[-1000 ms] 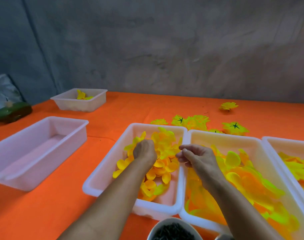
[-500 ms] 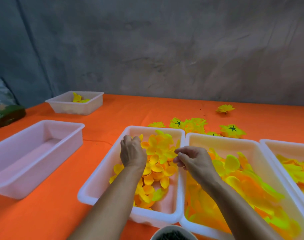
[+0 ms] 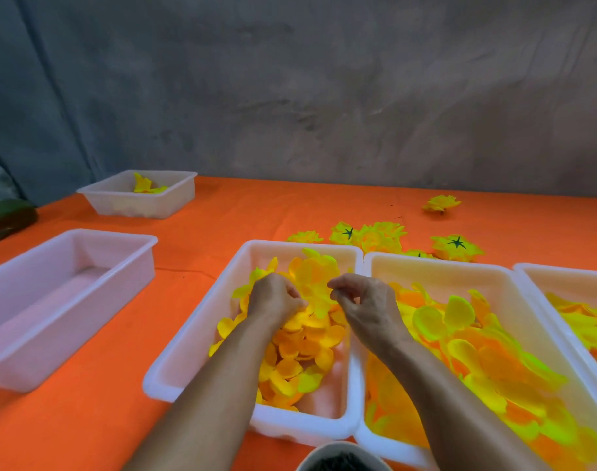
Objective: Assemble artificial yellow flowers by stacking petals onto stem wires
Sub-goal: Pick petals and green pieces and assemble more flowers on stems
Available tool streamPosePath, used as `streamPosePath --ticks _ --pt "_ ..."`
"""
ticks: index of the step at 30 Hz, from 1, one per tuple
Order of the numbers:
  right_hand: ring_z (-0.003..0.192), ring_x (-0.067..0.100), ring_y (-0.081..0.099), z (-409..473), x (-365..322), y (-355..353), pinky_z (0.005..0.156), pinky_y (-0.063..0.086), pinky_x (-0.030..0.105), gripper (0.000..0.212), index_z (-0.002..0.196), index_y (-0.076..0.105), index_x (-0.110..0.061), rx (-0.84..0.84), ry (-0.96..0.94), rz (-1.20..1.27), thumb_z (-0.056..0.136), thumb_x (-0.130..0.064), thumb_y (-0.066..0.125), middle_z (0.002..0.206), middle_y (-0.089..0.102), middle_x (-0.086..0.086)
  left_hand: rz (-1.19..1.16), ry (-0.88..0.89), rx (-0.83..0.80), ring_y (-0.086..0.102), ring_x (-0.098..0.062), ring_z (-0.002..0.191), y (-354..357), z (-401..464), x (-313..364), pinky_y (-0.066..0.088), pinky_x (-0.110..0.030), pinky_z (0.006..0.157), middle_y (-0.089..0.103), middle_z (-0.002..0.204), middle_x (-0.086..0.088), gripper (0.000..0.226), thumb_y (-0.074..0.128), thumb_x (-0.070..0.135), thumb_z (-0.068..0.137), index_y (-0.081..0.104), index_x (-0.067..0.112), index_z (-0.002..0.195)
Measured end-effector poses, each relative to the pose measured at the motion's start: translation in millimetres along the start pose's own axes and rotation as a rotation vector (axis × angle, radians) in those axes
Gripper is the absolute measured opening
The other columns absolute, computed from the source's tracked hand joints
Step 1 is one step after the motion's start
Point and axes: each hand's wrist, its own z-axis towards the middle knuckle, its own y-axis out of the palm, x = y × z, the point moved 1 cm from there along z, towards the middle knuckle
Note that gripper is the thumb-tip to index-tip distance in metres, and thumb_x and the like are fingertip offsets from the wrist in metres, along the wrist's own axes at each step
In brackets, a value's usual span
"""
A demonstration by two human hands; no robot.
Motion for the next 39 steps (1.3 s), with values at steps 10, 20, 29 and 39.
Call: streamPosePath --ticks 10,20,29,39 --pt "0.095 0.022 0.065 -2 2 7 0.087 0.047 0.032 0.021 0.103 0.073 -0.017 -0.08 -0.049 -0.172 0.083 -0.013 0.066 0.099 0.072 0.004 -0.062 -0.015 0.063 0.064 -0.024 0.089 -10 -6 1 0.042 -0.026 0.067 0.071 0.091 -0.01 0.012 0.072 0.025 0.08 0.065 0.017 0.073" --pt "0.104 0.023 0.063 1 1 8 0.092 0.042 0.029 0.025 0.109 0.071 -0.016 -0.125 -0.046 -0.26 0.088 -0.01 0.059 0.111 0.07 0.006 0.37 0.075 -0.098 0.058 -0.026 0.106 -16 -27 -3 0.046 -0.033 0.078 0.064 0.111 -0.009 0.045 0.079 0.044 0.068 0.065 0.012 0.098" --pt "0.105 0.024 0.062 0 1 8 0.093 0.045 0.031 0.026 0.109 0.071 -0.014 -0.105 -0.031 -0.216 0.087 -0.007 0.059 0.111 0.069 0.006 0.321 -0.027 -0.176 0.062 -0.028 0.1 -5 -17 4 0.049 -0.035 0.076 0.066 0.106 -0.011 0.038 0.076 0.036 0.077 0.066 0.007 0.099" --pt "0.092 0.015 0.064 2 5 3 0.076 0.042 0.016 0.039 0.118 0.064 -0.011 -0.042 -0.01 0.035 0.081 -0.018 0.074 0.11 0.066 0.001 -0.649 -0.032 0.003 0.055 -0.019 0.062 -15 -22 -2 0.044 -0.026 0.054 0.057 0.066 -0.006 0.029 0.079 0.01 0.072 0.051 0.014 0.064"
